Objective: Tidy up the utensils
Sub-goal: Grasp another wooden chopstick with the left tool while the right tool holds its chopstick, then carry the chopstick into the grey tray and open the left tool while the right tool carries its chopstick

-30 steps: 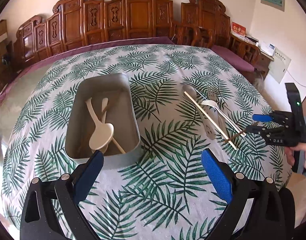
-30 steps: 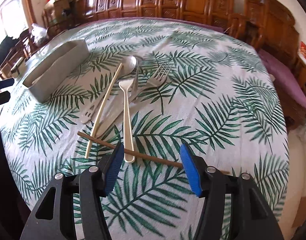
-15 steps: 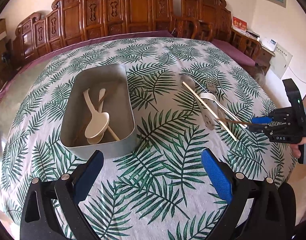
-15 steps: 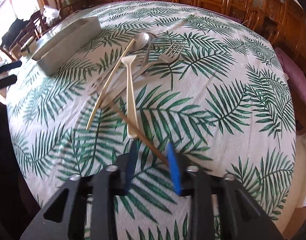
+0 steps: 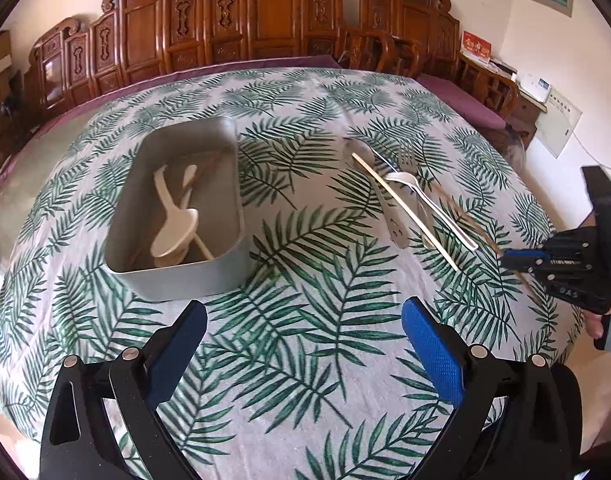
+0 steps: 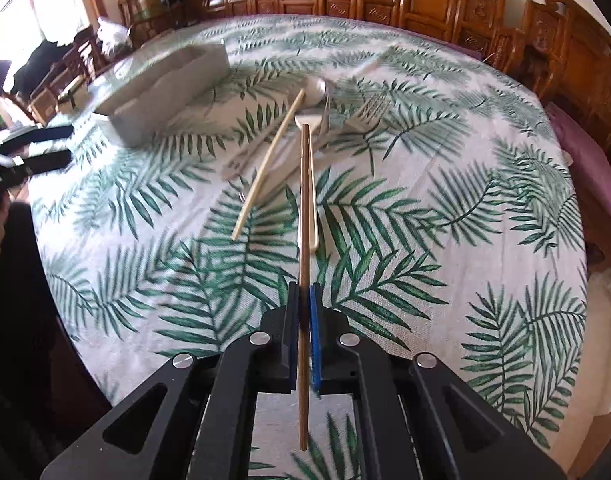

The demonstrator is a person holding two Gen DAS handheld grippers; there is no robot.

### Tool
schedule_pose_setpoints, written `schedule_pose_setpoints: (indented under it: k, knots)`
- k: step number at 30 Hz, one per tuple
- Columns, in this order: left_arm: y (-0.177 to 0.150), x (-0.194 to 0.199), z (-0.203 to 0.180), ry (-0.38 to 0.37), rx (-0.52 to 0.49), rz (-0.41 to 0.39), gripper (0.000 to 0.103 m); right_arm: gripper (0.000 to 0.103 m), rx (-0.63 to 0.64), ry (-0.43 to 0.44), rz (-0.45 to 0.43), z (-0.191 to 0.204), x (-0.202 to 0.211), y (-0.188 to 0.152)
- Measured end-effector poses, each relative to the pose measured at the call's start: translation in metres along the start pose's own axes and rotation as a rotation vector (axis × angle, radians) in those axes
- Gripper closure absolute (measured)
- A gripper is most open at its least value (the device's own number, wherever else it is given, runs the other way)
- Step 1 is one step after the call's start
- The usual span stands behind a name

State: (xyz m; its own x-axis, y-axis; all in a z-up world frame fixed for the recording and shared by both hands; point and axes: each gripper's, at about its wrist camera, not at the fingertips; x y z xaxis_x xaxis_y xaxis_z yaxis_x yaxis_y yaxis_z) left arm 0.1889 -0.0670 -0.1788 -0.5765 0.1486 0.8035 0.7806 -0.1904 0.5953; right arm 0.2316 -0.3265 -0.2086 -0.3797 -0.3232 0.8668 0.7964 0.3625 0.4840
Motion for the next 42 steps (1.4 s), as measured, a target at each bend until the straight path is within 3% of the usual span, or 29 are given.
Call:
schedule_pose_setpoints:
  k: [4,12,20,25,31,42]
  knots:
    - [0.008,-0.011,-0.014,-0.008,-0.021,0.005,0.009,0.097,-0.072,-0.023,-0.059,0.002,0.017,0.004]
    - [0.039,-0.04,-0.046,-0.04,-0.023,0.011,0.011,0.097,-0.147,-0.089,-0.094,-0.006,0.025,0.003]
    - [0.076,-0.084,-0.083,-0.103,-0.017,0.065,0.036,0.097,-0.188,-0.076,-0.08,-0.017,0.018,-0.004]
    - [0.09,-0.115,-0.095,-0.097,-0.015,0.119,0.061,0.097,-0.211,-0.058,-0.081,-0.021,0.017,-0.005]
    - [0.095,-0.14,-0.091,-0.087,0.036,0.184,0.08,0.097,-0.223,-0.046,-0.086,-0.021,0.019,-0.005]
    - [0.092,-0.134,-0.09,-0.074,0.022,0.193,0.098,0.097,-0.234,-0.051,-0.09,-0.019,0.022,-0.002]
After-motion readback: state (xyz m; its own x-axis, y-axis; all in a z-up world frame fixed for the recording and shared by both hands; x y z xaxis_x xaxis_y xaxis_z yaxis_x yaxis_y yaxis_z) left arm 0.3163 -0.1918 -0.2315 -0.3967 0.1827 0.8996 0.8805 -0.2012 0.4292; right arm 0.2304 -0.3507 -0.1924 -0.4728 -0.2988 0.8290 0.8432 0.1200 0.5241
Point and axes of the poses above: each gripper's, at about its wrist camera, not at the fingertips, and x roughly against the way its jaws point, z to its left, y to its top, and after that the axes turned 5 degrees about -x, right-handed
